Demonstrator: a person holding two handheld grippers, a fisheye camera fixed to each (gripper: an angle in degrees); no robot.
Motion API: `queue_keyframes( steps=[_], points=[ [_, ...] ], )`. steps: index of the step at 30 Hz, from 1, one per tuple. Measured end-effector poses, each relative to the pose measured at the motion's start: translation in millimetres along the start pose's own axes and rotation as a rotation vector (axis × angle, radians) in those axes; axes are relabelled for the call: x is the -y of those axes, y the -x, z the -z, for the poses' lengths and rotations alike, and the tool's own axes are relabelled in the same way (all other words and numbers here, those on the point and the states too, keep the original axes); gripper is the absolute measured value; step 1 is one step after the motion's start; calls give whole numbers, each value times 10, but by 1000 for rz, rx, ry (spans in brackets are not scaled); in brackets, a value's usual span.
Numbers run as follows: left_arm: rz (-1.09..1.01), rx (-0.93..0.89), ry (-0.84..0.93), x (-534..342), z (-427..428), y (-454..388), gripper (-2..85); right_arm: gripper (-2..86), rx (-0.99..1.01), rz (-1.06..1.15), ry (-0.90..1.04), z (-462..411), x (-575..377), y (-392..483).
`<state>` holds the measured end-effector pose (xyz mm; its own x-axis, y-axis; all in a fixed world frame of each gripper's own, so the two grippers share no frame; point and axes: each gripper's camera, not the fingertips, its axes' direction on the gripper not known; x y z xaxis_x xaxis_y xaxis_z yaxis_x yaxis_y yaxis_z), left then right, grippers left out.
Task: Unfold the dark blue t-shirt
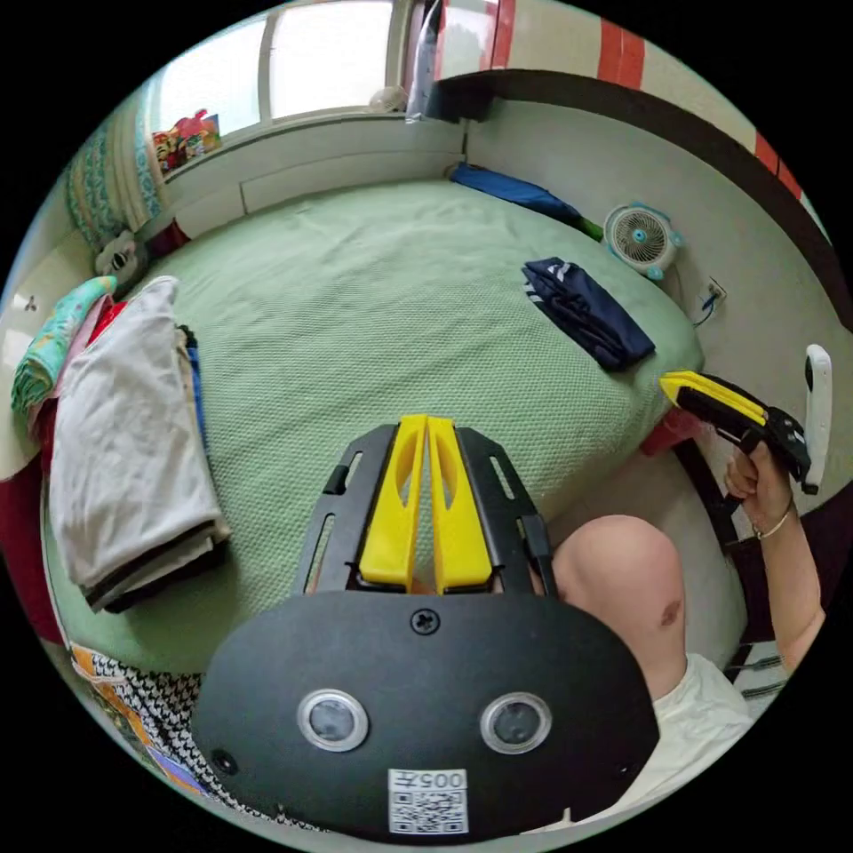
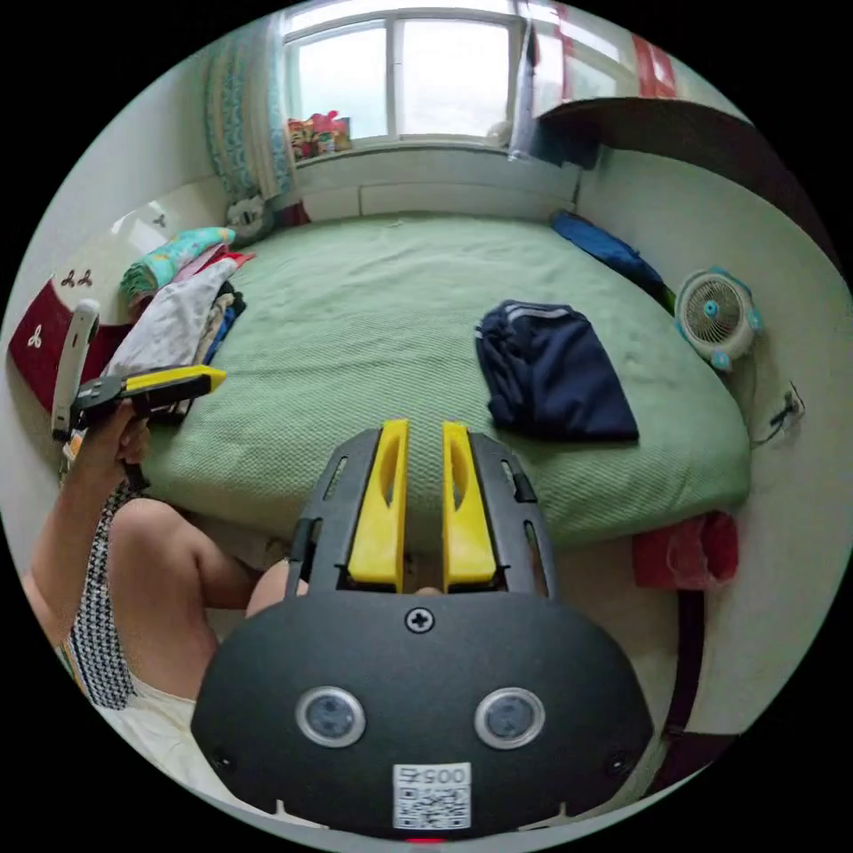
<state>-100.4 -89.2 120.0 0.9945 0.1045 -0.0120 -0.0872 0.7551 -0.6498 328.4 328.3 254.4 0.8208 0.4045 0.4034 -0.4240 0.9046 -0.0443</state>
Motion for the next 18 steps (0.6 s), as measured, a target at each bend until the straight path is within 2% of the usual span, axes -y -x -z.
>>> queue_keyframes(
  steps=[10,14,18],
  points=[
    [73,-65,67,405,-712,112,-5,115,-28,-61,98,-649,630,-463],
    [104,-61,-16,529,-671,207,-5,128,-113,-63,154,-1009,1061,-610],
    [133,-110,4,644,-804,311,-5,140,-155,-60,208,-1377,1561,-750]
  ],
)
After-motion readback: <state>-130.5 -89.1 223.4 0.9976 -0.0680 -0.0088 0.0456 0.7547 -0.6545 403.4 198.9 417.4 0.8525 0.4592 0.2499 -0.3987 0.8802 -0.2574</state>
